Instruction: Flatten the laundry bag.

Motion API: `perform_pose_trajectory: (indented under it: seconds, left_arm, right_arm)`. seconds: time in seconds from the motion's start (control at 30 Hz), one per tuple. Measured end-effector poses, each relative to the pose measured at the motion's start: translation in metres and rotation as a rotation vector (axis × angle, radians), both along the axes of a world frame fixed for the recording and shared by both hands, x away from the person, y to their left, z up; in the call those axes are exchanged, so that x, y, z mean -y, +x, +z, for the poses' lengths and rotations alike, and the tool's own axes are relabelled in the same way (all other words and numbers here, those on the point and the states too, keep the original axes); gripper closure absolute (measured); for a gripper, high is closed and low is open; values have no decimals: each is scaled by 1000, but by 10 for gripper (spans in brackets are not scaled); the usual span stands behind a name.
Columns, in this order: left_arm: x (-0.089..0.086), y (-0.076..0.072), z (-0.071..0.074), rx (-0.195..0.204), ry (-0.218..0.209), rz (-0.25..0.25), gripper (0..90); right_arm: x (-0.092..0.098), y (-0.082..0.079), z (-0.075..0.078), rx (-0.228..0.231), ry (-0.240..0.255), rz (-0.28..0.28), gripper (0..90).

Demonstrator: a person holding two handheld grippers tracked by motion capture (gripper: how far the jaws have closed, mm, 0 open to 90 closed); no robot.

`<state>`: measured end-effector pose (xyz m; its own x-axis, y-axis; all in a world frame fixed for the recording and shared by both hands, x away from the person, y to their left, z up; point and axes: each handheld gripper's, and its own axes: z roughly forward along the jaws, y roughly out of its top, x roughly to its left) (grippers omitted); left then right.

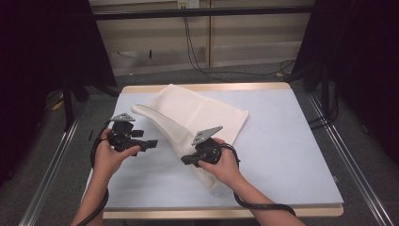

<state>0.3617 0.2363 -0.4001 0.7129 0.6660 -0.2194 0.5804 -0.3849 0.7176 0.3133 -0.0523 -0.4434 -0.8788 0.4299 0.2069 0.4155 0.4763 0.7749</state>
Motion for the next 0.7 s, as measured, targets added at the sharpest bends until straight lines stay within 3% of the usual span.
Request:
perform_pose_trajectory:
  seconds: [0.23, 0.43, 0.7]
  left_arm:
    - [16, -10, 12, 3, -45, -58, 156]
    - [22, -12, 12, 9, -41, -60, 156]
    - [28, -12, 9, 8, -119, -50, 252]
  right_arm:
    - [-10, 2, -6, 7, -30, 0, 900]
    - [-14, 5, -7, 10, -42, -8, 900]
    - [-24, 2, -5, 31, -54, 5, 900]
